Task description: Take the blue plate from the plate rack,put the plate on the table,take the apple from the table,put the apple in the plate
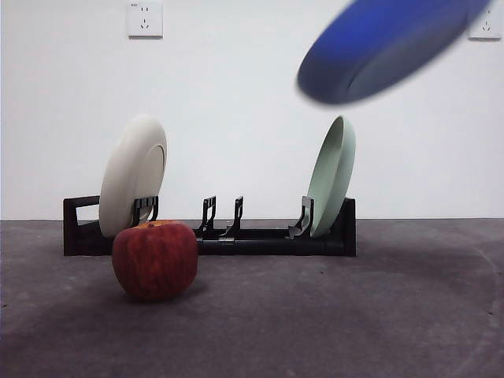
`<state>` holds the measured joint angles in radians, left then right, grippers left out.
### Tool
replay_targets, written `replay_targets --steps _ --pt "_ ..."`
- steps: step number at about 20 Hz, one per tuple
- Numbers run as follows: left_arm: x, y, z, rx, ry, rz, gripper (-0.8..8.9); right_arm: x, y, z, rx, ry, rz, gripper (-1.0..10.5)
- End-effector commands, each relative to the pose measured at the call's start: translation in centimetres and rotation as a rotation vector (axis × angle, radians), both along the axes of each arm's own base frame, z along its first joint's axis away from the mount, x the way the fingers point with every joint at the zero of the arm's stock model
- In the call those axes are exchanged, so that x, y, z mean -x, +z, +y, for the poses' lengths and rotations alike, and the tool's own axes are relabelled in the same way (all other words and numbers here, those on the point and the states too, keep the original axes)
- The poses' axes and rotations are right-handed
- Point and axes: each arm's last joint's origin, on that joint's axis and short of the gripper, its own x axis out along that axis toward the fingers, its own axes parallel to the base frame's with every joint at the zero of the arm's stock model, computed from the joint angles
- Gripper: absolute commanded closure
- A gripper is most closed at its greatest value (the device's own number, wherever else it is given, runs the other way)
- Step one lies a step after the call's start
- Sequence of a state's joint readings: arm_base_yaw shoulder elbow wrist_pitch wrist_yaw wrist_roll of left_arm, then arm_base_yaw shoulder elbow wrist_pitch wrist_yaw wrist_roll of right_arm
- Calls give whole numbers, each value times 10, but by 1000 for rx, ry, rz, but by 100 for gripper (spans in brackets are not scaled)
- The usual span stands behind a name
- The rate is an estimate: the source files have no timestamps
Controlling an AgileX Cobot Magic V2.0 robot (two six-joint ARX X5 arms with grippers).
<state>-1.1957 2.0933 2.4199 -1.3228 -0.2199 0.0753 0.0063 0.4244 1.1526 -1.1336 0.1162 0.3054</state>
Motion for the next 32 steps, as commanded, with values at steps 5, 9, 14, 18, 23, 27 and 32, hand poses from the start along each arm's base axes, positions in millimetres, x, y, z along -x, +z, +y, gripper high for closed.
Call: replay_targets --steps 5,9,14,18,23,27,32 --pt "6 -99 -28 -187 -39 -18 819 16 14 0 -32 -15 -91 947" --pt "7 -135 -33 -214 -81 -62 820 19 18 0 -32 -15 -103 947" --pt "5 -158 -35 -218 -125 -136 820 20 18 0 -29 -14 -106 947" --pt "2 -164 -40 -199 -151 -168 821 20 18 0 -29 -14 -106 947" --pt "-6 -171 -40 -210 -159 -180 821 20 18 0 -29 -14 -105 947" --pt "-16 -185 -36 -271 -142 -147 821 20 18 0 -30 -14 -99 947" --pt "-26 -206 -34 -338 -136 -116 821 20 16 0 -30 -14 -83 947"
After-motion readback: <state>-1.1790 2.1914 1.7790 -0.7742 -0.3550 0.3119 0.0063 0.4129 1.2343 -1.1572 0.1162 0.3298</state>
